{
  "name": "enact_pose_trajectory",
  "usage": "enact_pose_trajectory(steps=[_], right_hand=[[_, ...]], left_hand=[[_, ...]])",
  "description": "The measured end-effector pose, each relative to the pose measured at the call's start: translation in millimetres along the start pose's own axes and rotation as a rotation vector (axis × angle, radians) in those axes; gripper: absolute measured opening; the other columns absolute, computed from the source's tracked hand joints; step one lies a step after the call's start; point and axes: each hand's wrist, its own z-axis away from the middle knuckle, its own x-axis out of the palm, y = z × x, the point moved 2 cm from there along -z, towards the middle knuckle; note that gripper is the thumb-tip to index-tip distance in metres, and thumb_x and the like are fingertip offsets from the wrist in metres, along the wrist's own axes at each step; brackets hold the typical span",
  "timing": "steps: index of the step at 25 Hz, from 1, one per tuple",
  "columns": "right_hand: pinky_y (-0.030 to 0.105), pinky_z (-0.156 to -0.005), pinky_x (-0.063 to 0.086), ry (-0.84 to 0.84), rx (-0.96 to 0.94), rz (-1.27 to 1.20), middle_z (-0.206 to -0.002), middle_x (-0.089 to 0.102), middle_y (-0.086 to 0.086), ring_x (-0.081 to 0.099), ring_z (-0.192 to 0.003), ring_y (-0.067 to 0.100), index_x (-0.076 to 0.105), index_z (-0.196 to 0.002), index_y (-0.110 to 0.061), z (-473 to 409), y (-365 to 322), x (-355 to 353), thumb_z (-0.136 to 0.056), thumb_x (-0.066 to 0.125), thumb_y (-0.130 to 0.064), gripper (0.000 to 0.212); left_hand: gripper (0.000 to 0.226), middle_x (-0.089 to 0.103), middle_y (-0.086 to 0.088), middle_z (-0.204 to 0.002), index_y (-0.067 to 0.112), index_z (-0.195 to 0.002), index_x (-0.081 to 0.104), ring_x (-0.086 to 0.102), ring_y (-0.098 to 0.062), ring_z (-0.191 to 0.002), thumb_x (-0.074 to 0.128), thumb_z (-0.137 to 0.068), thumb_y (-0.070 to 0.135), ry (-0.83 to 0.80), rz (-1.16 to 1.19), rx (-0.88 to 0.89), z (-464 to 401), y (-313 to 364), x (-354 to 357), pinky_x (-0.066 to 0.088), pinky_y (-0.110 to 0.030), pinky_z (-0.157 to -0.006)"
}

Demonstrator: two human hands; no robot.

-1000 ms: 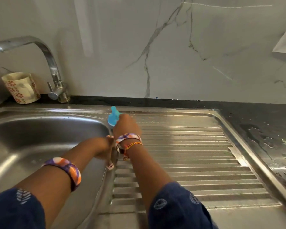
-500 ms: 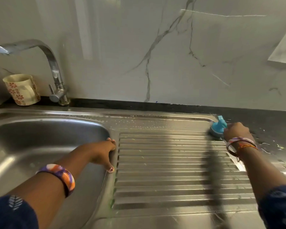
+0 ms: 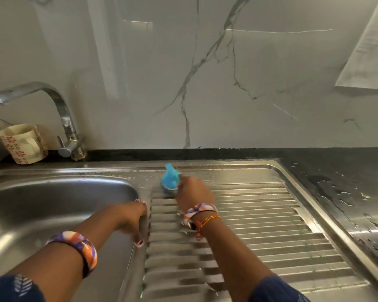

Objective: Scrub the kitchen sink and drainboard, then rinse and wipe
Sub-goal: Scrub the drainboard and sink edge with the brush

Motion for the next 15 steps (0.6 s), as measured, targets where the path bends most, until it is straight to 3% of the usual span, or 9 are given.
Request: enact_pose_trajectory(steps=[3, 7, 9, 11, 15], right_hand=[[0.031, -0.079, 0.047, 0.109, 0.141, 0.155, -0.108, 0.066, 0.012, 0.063, -0.098, 0.028, 0.058, -0.12, -0.013, -3.3, 97.8, -53.5, -0.099, 0.039, -0.023, 0.03], [0.036, -0.079, 0.047, 0.23, 0.49, 0.162, -0.104, 0.065, 0.021, 0.061, -0.089, 0.033, 0.06, -0.119, -0.006, 3.7, 191.9, -127.2, -0.098, 0.041, -0.019, 0.031], [0.039, -0.085, 0.048, 0.244, 0.502, 0.123, -0.108, 0.064, 0.021, 0.06, -0.091, 0.033, 0.058, -0.118, -0.002, 8.1, 181.1, -125.9, -0.098, 0.043, -0.018, 0.03], [0.035, -0.084, 0.047, 0.251, 0.373, 0.099, -0.11, 0.065, 0.019, 0.061, -0.099, 0.032, 0.058, -0.115, -0.002, 12.6, 139.1, -95.6, -0.097, 0.044, -0.018, 0.028], [0.033, -0.085, 0.047, 0.054, 0.083, -0.015, -0.115, 0.064, 0.01, 0.061, -0.106, 0.028, 0.051, -0.124, -0.014, 25.6, 16.5, -0.6, -0.099, 0.037, -0.023, 0.03]], left_hand=[[0.075, 0.042, -0.006, -0.141, 0.011, -0.131, 0.044, 0.046, -0.021, -0.125, 0.079, -0.07, 0.037, 0.014, -0.013, 0.0, 1.0, -6.2, 2.6, 0.039, -0.033, -0.106], [0.075, 0.041, -0.006, -0.142, 0.01, -0.134, 0.043, 0.046, -0.021, -0.125, 0.077, -0.073, 0.036, 0.021, -0.028, 0.016, 3.7, -2.2, 0.2, 0.039, -0.031, -0.105], [0.072, 0.043, -0.006, -0.139, 0.011, -0.132, 0.045, 0.047, -0.02, -0.122, 0.078, -0.072, 0.034, 0.02, -0.039, 0.015, 3.8, 0.8, -1.4, 0.041, -0.03, -0.103], [0.071, 0.044, -0.005, -0.137, 0.012, -0.131, 0.045, 0.048, -0.02, -0.12, 0.079, -0.071, 0.033, 0.019, -0.041, 0.002, 4.1, 1.7, -2.5, 0.042, -0.03, -0.102], [0.065, 0.049, -0.002, -0.13, 0.016, -0.126, 0.047, 0.051, -0.019, -0.115, 0.08, -0.071, 0.028, 0.024, -0.027, -0.035, 4.5, 2.1, -0.7, 0.045, -0.028, -0.097]])
